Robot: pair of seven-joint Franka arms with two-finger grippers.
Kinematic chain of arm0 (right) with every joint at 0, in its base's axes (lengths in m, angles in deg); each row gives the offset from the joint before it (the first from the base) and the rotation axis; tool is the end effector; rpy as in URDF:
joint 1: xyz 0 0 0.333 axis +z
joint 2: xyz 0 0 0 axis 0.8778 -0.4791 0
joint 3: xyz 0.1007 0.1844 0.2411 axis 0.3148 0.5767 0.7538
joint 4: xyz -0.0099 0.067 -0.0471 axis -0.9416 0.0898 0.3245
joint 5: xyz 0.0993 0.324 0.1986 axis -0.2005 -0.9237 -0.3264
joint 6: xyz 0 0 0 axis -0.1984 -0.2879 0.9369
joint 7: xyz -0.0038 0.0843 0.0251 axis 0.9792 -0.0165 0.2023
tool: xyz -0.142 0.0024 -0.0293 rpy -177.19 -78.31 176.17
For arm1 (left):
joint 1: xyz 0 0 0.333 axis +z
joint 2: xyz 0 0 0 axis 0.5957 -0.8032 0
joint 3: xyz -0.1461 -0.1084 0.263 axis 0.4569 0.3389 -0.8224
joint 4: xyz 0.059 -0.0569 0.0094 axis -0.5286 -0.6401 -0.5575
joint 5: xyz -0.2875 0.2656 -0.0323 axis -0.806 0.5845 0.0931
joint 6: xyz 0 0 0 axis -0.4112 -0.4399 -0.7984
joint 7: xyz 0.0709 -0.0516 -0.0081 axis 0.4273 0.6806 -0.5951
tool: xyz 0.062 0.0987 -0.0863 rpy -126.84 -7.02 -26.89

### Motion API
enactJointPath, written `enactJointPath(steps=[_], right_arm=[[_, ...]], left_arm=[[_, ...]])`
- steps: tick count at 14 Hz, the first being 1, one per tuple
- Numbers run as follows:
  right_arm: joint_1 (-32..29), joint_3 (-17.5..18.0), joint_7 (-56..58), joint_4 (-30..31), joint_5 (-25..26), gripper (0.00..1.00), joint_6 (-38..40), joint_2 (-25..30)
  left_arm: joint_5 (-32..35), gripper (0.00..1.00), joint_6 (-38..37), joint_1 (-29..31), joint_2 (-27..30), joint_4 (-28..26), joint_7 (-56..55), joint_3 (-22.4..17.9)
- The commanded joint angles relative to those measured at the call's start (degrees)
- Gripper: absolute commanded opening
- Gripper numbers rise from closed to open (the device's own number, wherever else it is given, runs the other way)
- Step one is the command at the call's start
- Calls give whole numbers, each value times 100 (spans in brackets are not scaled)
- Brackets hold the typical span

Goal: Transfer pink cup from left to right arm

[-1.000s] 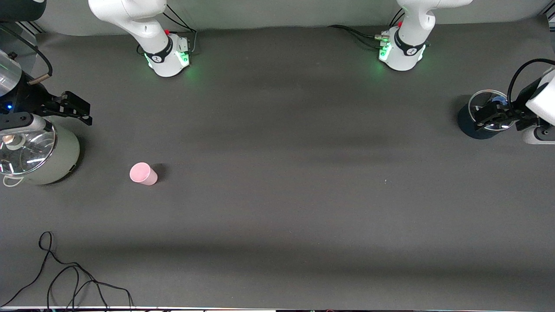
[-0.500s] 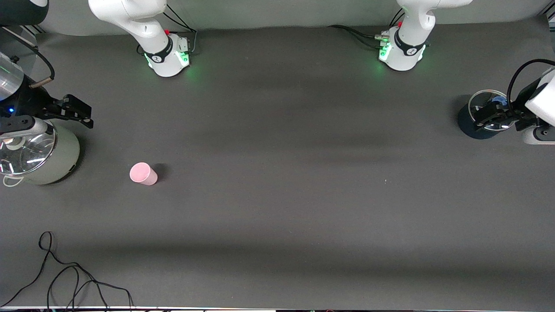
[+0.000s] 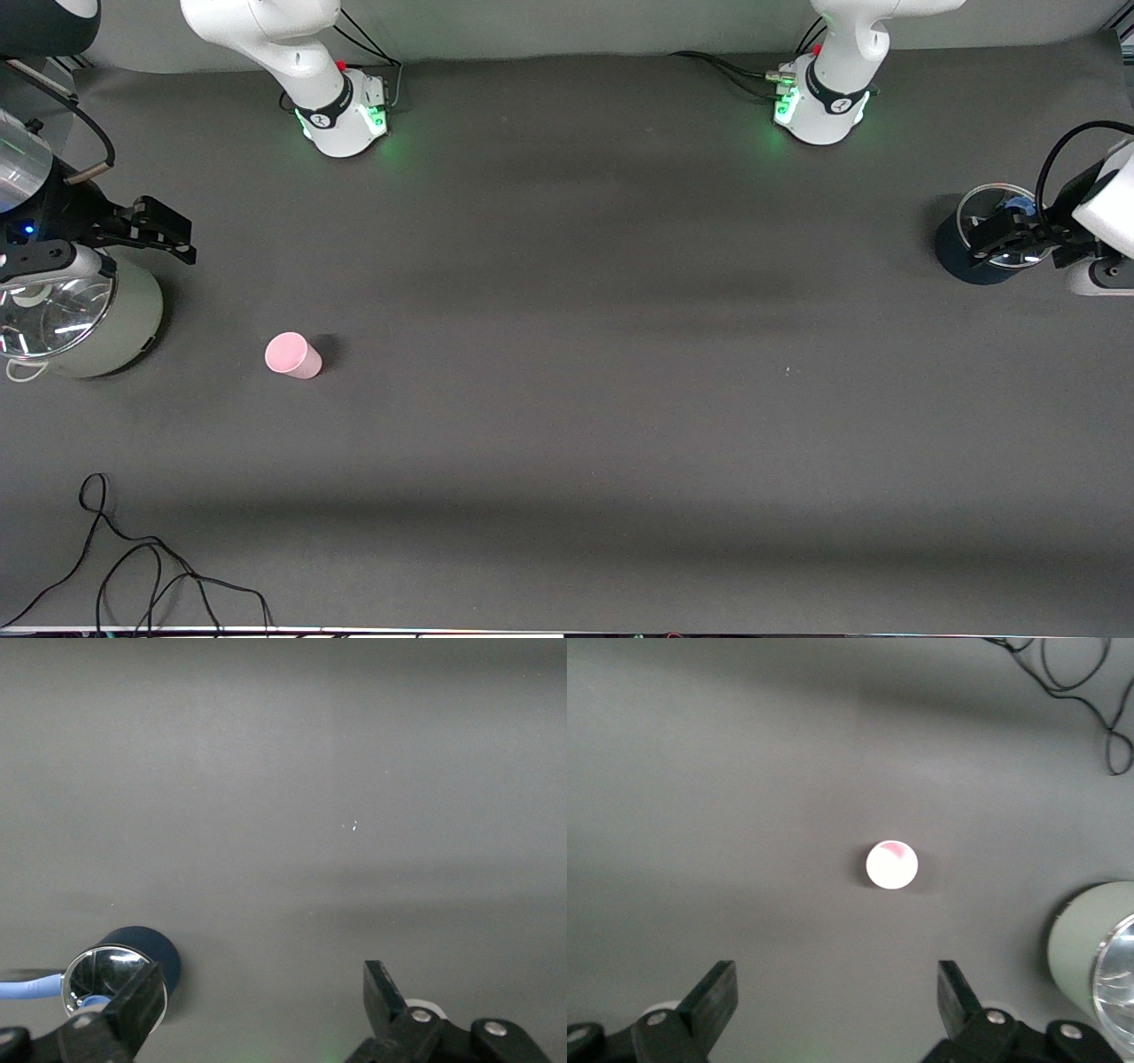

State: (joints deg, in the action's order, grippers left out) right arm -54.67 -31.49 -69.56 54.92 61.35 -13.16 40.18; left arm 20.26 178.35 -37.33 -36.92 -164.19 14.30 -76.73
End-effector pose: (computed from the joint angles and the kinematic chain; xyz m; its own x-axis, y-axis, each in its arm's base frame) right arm 0.5560 0.0494 0.5998 0.9908 0.1350 0.0074 0.1351 -0.9907 -0.0156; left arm 0.5618 -0.0221 0.5787 0.9989 -0.0263 -0.0391 -0.0270 -0.9995 -0.0171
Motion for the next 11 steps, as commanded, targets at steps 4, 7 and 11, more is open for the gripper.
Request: enactJointPath(steps=[4, 7, 11], right_arm=[[-55, -22, -64, -118, -249, 100, 8, -104], [-63, -22, -55, -118, -249, 100, 8, -104], [-63, -153, -64, -136, -240, 100, 8, -104]], left_arm=[[66, 100, -4, -38, 23, 41, 49, -2], [57, 100, 13, -38, 23, 50, 49, -2], [57, 100, -13, -38, 23, 59, 49, -2]])
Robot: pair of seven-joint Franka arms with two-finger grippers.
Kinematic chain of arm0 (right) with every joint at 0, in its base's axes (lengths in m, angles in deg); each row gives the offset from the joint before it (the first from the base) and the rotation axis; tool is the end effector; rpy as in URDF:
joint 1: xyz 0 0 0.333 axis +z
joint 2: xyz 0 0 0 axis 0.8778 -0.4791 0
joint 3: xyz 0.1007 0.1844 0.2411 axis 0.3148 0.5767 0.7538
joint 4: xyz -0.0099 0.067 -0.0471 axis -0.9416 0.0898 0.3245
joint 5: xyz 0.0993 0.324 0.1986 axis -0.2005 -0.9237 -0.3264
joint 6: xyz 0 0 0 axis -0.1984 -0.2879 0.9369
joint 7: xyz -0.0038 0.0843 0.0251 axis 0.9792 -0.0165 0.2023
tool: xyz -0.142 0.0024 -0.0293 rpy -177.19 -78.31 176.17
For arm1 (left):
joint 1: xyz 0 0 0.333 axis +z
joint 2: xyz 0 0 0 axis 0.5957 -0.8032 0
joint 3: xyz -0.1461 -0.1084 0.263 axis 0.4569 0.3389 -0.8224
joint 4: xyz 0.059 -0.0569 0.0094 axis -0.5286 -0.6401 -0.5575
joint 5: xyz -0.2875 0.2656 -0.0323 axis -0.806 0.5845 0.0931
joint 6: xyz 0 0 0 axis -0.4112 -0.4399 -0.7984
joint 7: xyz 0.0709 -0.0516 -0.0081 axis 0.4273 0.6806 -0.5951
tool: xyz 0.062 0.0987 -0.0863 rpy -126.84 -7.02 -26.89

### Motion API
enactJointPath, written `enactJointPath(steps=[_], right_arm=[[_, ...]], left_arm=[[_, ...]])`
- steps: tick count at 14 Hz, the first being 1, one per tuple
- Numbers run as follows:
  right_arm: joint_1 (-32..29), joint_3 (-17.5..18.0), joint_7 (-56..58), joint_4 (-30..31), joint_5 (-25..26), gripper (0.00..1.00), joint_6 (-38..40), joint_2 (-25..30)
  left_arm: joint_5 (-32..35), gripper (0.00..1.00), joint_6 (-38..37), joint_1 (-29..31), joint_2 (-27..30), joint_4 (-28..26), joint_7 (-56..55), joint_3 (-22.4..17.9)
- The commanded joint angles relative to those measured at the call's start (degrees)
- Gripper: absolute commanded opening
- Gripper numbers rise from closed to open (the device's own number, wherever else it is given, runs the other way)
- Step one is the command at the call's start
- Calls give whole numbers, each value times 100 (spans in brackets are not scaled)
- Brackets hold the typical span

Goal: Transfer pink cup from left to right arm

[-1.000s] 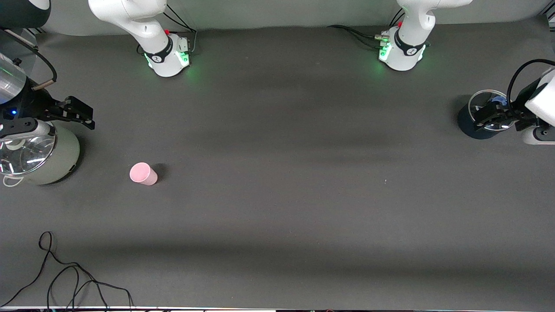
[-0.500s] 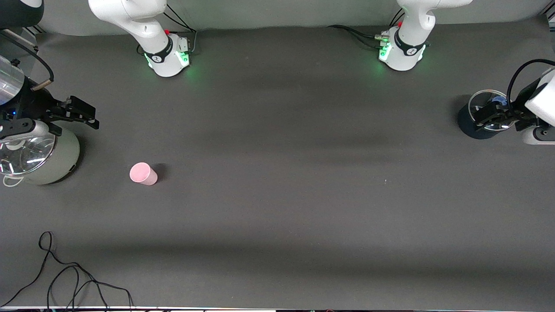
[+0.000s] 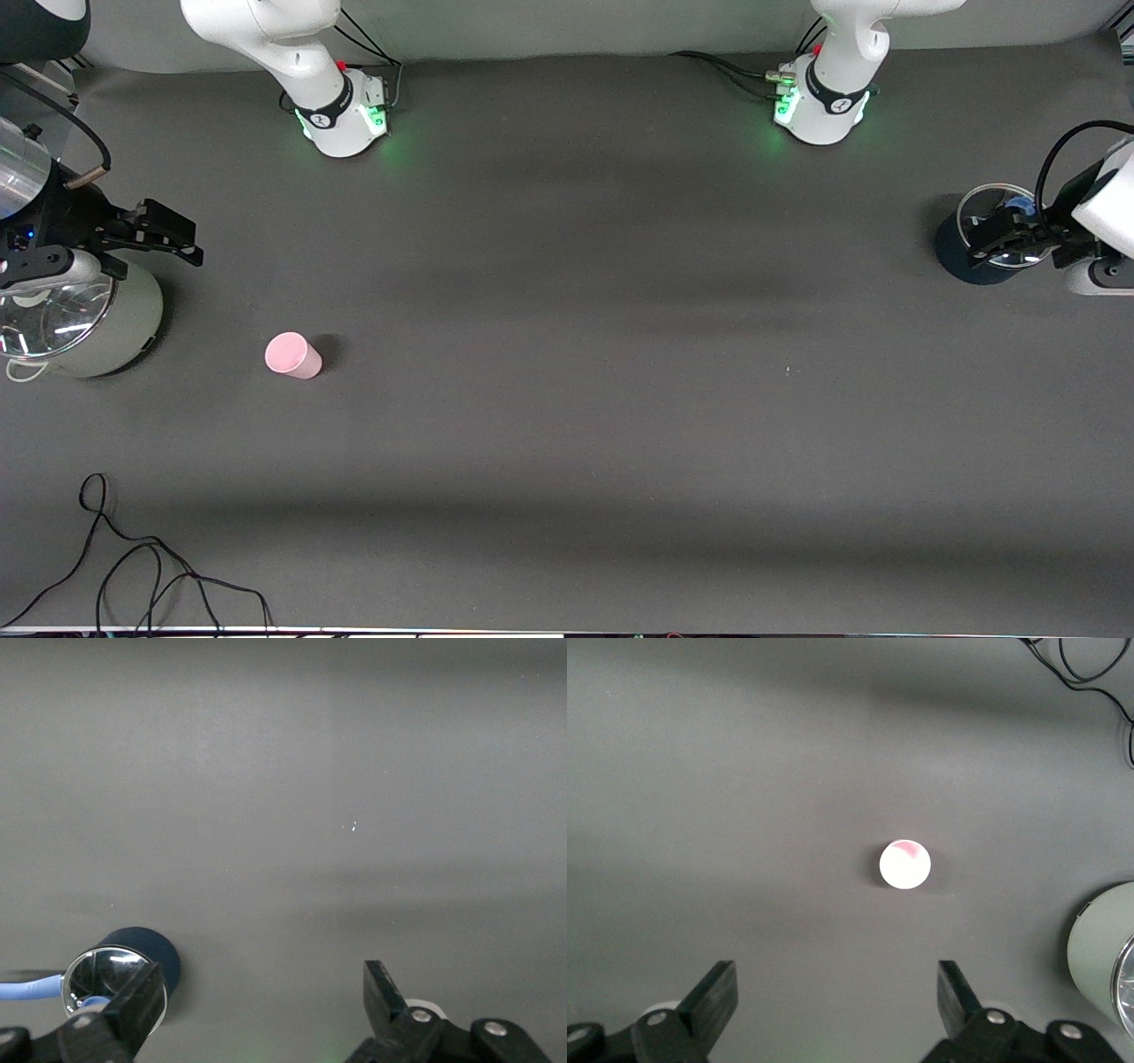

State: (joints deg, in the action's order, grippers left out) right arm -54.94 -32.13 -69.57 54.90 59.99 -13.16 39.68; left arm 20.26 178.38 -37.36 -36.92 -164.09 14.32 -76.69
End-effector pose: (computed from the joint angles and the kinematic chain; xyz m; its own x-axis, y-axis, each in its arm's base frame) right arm 0.5588 0.0443 0.5952 0.9928 0.1195 0.0002 0.1194 -0.9921 -0.0392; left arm 0.5620 -0.0228 0.5795 0.9989 -0.0279 -0.0368 -0.0285 -0.9994 -0.0170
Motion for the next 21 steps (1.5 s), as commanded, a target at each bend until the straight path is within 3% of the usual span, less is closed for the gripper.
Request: enactJointPath(steps=[1, 4, 21], right_arm=[[-37, -220, -55, -143, -104, 100, 8, -54], [-37, -406, -11, -213, -113, 100, 8, -63], [-222, -327, -20, -213, -104, 100, 26, -63]], left_arm=[[57, 100, -26, -35, 23, 49, 47, -6], [57, 100, -52, -44, 23, 84, 47, -6], [57, 100, -43, -44, 14, 84, 47, -6]])
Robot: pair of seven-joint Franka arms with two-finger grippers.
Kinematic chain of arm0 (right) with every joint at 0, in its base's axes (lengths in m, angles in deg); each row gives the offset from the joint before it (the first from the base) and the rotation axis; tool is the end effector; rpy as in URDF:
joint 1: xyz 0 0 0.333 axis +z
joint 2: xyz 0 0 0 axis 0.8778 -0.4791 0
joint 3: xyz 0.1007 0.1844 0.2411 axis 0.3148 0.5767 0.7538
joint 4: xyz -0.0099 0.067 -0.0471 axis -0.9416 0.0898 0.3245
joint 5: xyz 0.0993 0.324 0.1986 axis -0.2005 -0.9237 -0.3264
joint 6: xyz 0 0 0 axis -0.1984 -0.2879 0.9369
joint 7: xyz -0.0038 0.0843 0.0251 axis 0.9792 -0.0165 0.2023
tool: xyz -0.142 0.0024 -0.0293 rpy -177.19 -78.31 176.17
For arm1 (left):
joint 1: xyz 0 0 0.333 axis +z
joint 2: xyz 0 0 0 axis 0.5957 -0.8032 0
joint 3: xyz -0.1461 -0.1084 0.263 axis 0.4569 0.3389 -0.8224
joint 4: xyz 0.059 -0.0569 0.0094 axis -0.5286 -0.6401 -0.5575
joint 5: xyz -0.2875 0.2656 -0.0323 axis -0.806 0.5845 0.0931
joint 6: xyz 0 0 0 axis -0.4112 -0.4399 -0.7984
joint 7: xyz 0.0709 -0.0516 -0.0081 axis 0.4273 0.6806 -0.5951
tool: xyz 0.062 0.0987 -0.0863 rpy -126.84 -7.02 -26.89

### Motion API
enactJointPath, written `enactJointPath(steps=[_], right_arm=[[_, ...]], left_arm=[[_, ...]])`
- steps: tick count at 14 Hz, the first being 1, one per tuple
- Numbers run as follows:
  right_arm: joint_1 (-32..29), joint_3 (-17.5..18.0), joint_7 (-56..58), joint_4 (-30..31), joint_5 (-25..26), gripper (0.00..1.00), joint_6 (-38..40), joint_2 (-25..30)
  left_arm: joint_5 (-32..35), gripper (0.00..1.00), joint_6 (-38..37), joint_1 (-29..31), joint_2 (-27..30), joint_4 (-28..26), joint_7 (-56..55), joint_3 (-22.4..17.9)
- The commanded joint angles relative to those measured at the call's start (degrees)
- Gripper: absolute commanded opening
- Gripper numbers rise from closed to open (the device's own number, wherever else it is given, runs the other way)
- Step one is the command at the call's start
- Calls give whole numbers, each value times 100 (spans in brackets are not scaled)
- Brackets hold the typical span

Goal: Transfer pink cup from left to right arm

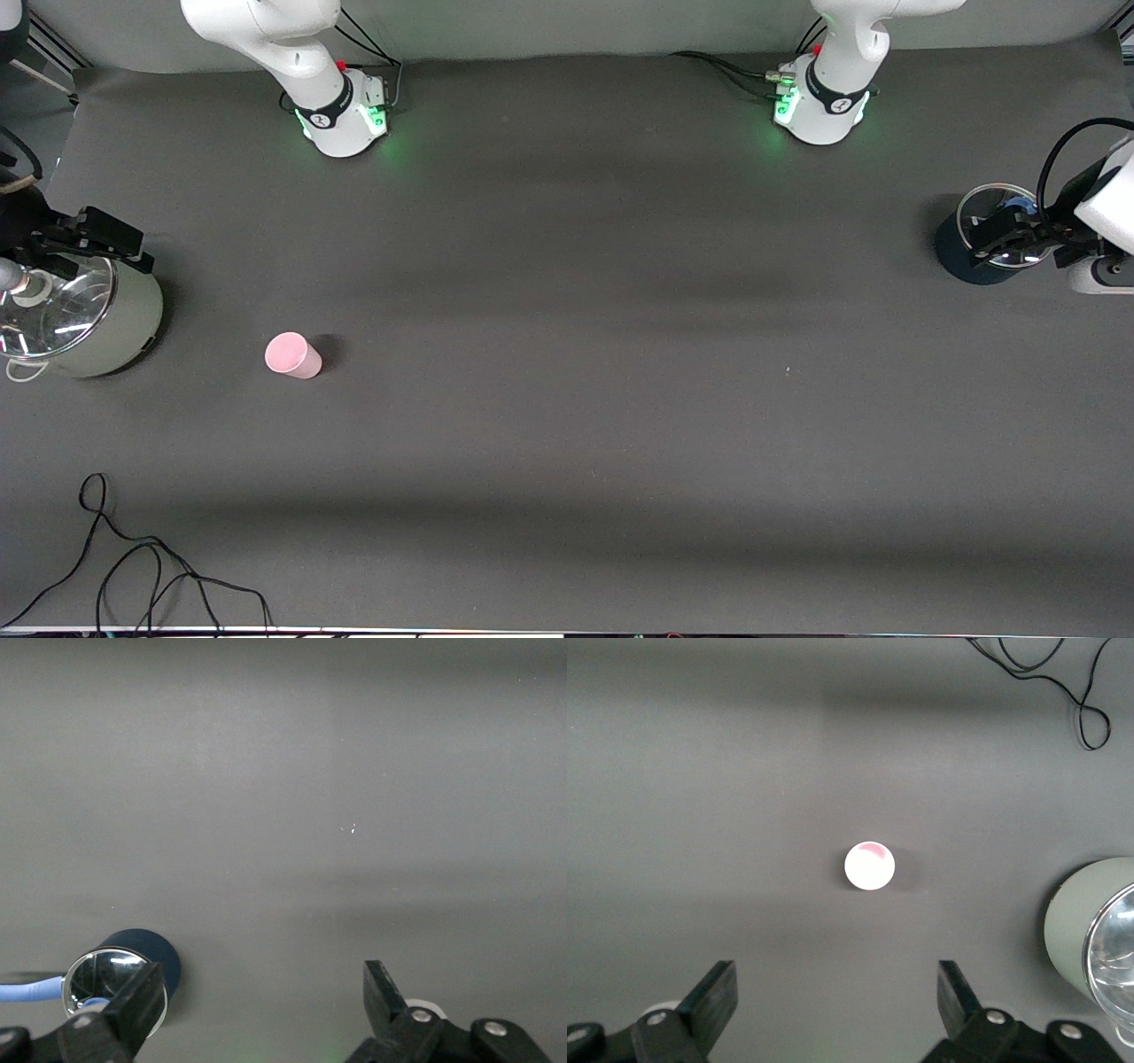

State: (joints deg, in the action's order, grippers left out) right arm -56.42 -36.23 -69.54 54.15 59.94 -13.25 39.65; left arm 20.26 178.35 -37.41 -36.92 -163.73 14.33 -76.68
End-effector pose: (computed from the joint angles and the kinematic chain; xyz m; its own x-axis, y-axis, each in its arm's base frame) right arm 0.5615 -0.0096 0.6012 0.9996 0.0229 0.0144 0.0235 -0.9990 -0.0375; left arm 0.5623 -0.0234 0.5824 0.9991 -0.0291 -0.0311 -0.0296 -0.9994 -0.0169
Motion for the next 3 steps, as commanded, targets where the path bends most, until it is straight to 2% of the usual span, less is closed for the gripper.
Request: enactJointPath(steps=[1, 3], right_arm=[[-38, 74, -22, -146, -100, 100, 35, -59], [-20, 74, -39, -147, -100, 100, 35, -59]], left_arm=[[57, 100, -32, -30, 5, 47, 46, -8], [57, 100, -32, -30, -13, 47, 46, -8]])
